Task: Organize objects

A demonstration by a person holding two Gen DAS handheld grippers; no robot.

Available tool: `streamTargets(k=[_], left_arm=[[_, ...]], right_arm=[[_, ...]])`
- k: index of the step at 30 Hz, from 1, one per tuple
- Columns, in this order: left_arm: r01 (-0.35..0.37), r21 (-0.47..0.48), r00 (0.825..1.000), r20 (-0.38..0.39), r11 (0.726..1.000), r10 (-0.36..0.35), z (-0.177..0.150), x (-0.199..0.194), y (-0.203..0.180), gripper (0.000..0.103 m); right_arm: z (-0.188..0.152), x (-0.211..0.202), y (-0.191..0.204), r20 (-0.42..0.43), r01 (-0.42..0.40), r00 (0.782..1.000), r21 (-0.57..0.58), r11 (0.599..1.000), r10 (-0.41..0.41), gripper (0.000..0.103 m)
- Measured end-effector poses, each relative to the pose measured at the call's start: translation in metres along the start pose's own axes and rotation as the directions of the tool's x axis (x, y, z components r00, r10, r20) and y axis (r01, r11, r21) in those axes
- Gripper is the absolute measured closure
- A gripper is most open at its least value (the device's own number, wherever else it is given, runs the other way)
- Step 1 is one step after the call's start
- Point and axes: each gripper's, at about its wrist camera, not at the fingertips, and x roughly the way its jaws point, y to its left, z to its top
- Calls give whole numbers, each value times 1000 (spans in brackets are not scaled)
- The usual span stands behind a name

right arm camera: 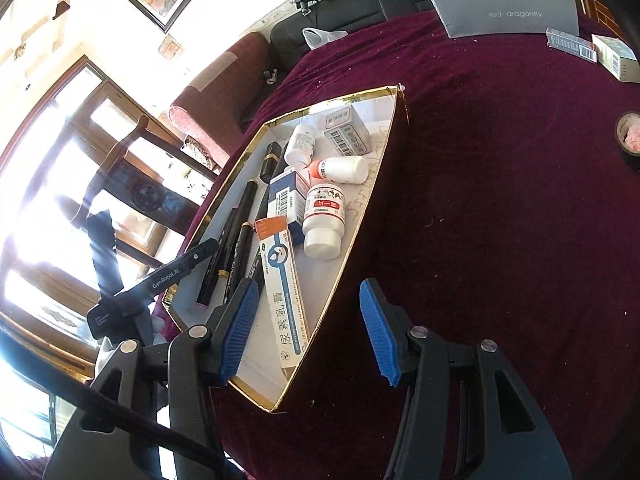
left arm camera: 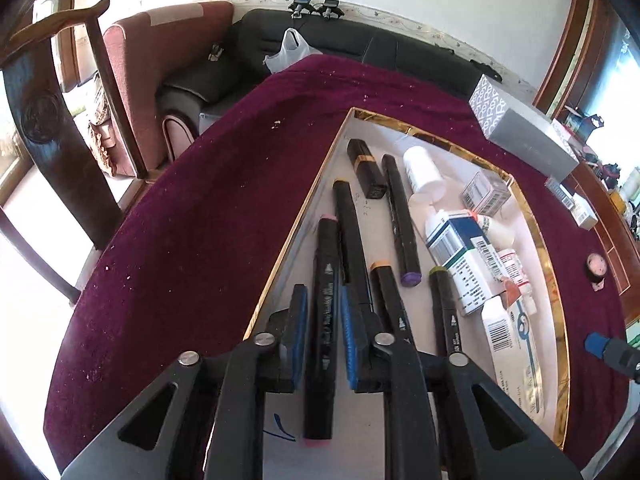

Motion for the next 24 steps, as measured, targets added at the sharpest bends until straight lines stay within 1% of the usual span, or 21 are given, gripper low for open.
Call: streamTargets(k=[2, 3, 4, 5, 6, 7, 8, 9, 11, 13, 15, 17, 18, 21, 22, 24], left_arm=[[4, 4, 1000, 30, 1000, -5, -1, -6, -3, 74], [-18, 13, 998, 61, 1000, 18, -2, -11, -7, 72], [-44, 23, 995, 92, 999, 42, -1, -17, -9, 64], [-76, 36, 987, 143, 996, 70, -2, -27, -15, 52], [-123, 38, 974, 196, 992, 113, -2, -37, -22, 43], [-160, 35, 962, 231, 986, 148, -2, -45, -27, 26], [-209, 32, 939, 285, 977, 191, -1, -58, -35, 18], [-222, 31, 923, 329, 974, 200, -1, -69, -42, 16], [-210, 16, 907, 377, 978, 189, -1, -85, -50, 2], [-189, -22, 905, 385, 982, 183, -2, -96, -51, 1], [-156, -43, 915, 371, 987, 160, -2, -101, -51, 1], [-152, -65, 920, 355, 986, 165, -1, -103, -48, 1], [-160, -75, 919, 352, 984, 176, -1, -104, -47, 1], [-205, -98, 908, 353, 974, 227, -2, -107, -45, 1], [-210, -104, 905, 356, 972, 234, -4, -109, -44, 1], [-227, -105, 899, 360, 968, 250, -4, -108, -45, 1]], right_arm=[[0, 2, 4, -3, 16, 1000, -17, 1000, -16, 50], [-1, 3, 9, -2, 31, 1000, -35, 999, -31, 49], [0, 4, 13, 0, 44, 999, -51, 998, -44, 47], [0, 5, 19, 7, 62, 998, -74, 995, -62, 45], [1, 6, 24, 16, 80, 997, -94, 992, -79, 44], [3, 6, 32, 33, 109, 994, -122, 987, -106, 42], [4, 6, 40, 57, 143, 989, -151, 978, -136, 39], [6, 8, 45, 75, 168, 985, -169, 971, -157, 37], [9, 9, 59, 130, 241, 968, -221, 945, -216, 31], [11, 10, 69, 182, 300, 948, -251, 920, -260, 29], [14, 13, 73, 213, 340, 933, -254, 905, -291, 28], [15, 15, 72, 224, 372, 920, -239, 897, -322, 27], [15, 16, 71, 228, 389, 913, -235, 891, -338, 26], [13, 20, 68, 234, 452, 886, -239, 860, -401, 26], [12, 23, 66, 231, 459, 883, -240, 855, -409, 26], [10, 27, 65, 215, 455, 886, -244, 856, -410, 26]])
